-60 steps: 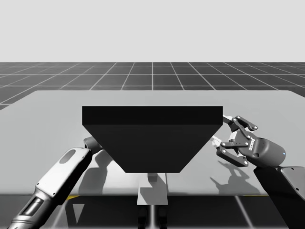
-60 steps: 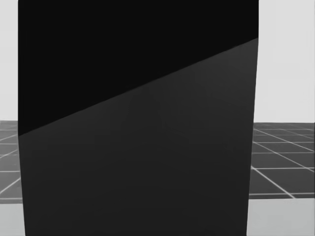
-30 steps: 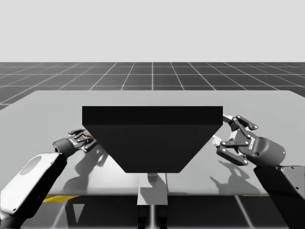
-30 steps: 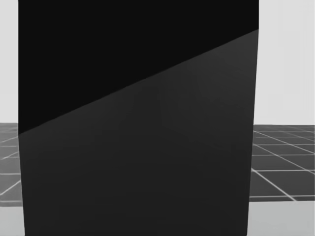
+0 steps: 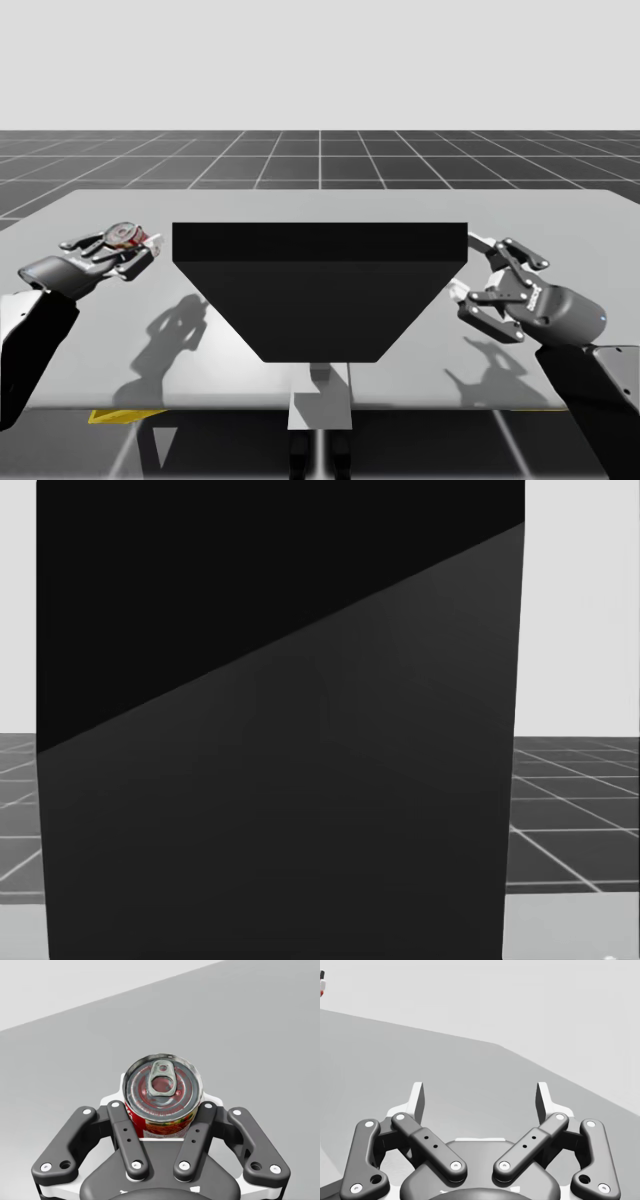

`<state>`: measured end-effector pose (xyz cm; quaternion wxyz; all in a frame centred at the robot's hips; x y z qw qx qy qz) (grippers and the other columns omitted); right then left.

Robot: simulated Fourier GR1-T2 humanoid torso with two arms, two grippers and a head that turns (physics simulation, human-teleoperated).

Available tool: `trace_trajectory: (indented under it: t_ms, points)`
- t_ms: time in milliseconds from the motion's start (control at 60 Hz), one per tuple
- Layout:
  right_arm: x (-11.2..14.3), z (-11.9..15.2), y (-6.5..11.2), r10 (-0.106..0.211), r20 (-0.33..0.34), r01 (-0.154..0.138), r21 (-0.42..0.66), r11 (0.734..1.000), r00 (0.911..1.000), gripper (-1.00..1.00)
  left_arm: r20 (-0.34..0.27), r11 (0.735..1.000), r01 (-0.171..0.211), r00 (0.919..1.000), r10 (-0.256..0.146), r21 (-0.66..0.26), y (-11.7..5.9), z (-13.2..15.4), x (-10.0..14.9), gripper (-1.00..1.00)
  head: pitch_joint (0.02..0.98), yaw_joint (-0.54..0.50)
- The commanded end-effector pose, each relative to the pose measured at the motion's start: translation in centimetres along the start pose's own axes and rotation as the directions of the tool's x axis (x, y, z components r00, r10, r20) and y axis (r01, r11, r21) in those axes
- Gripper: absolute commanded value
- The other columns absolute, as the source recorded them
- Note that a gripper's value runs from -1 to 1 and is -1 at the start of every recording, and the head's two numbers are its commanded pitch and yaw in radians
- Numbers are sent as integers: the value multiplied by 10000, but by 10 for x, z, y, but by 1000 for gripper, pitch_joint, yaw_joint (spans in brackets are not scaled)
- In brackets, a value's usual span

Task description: Reach around the screen and pick up the object behind it.

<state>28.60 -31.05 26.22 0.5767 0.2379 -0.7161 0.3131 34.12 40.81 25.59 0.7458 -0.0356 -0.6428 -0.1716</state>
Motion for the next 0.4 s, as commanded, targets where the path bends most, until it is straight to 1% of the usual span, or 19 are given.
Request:
trace_trajectory:
  t_ms: [17,133,167,250,267,333,400]
  points:
    - [3,2,-4,73,130,-71,-164,9998,9999,-1000,1025,9961,677,9928,-615,-575,3,-7,49,1000,112,-53]
    - [3,3,-7,120,172,-117,-173,9998,9998,-1000,1435,9955,872,9863,-809,-380,2,-8,69,1000,112,-54]
    - [3,3,-7,106,168,-102,-195,9998,9998,-1000,1603,9945,1022,9823,-971,-241,1,-8,79,1000,112,-54]
    - [3,4,-8,161,180,-156,-242,9996,9997,-1000,1847,9938,1103,9771,-1055,-161,0,-8,95,1000,111,-54]
    - [3,3,-9,191,166,-186,-308,9994,9997,-1000,1970,9924,1230,9732,-1191,-80,-1,-8,102,1000,111,-54]
    - [3,3,-9,174,133,-169,-385,9991,9998,-1000,2153,9920,1264,9688,-1227,-34,-3,-7,113,1000,111,-55]
    - [3,3,-10,213,82,-209,-514,9985,9997,-1000,2517,9902,1389,9578,-1386,165,-5,-4,131,1000,111,-55]
